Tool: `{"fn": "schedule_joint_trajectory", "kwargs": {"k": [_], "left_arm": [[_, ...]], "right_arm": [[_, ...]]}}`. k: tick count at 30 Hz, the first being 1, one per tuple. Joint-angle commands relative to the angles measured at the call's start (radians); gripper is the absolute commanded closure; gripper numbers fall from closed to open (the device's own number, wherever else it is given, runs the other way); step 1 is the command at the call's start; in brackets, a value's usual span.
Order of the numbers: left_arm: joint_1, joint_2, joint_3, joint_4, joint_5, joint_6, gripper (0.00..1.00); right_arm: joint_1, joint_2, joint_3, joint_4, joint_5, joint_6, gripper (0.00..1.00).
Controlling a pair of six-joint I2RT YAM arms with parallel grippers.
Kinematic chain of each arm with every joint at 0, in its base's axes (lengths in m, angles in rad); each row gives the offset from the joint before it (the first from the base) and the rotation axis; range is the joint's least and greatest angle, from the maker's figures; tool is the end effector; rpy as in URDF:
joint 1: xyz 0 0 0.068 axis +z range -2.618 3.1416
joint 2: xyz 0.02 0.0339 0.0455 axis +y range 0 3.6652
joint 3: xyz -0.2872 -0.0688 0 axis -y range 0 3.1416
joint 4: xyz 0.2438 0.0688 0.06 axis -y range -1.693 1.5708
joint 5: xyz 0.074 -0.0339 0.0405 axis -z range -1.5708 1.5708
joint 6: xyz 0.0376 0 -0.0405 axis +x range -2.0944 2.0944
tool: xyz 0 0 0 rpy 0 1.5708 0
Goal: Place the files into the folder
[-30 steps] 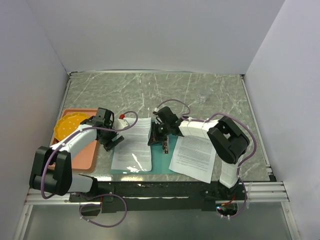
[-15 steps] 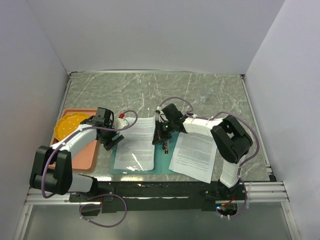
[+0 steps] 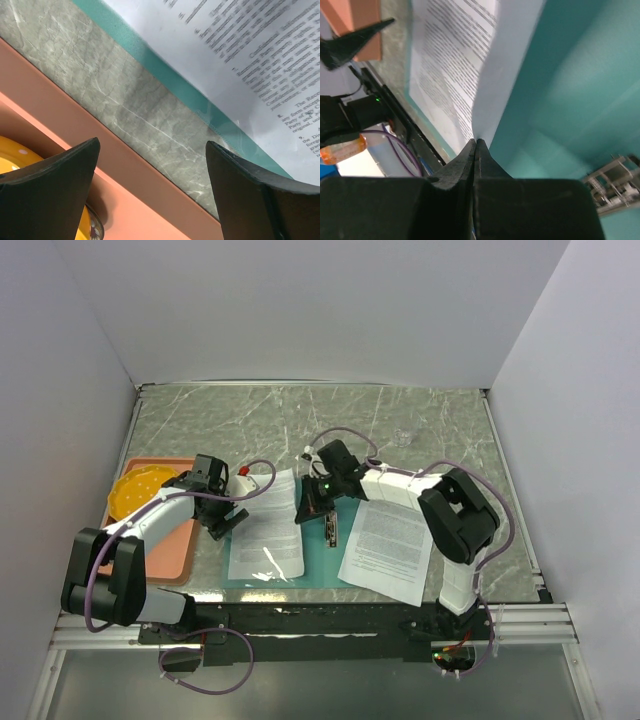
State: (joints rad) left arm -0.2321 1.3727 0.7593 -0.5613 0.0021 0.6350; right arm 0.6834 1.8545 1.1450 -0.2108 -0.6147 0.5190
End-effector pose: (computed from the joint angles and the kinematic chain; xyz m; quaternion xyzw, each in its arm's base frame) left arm 0.2340 -0.0554 0.2008 0.4121 0.8897 0.0384 0.1930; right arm 0.2871 0.2617 0.1926 -0.1705 0.8922 0.4087 0.0890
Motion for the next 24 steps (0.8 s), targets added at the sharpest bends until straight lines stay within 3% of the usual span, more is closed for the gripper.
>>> {"fn": "schedule_joint_trajectory", "kwargs": {"k": [1,18,24], "left_arm": [[0.005,-0.009,0.012,0.018,0.001,0.002,0.06],[0.005,0.005,0.046,0.015,0.001,-0.011,0.07],[0.005,0.012,0.078,0.001,0.001,-0.021,0.07]], "right_arm": [[0.027,0.037,0.082,0.013,-0.031,-0.007,1.0],[0.081,0.0,-0.037,0.065,-0.039,0.042,1.0],[0.077,0.04,0.028,0.044,-0.013,0.036,1.0]]}}
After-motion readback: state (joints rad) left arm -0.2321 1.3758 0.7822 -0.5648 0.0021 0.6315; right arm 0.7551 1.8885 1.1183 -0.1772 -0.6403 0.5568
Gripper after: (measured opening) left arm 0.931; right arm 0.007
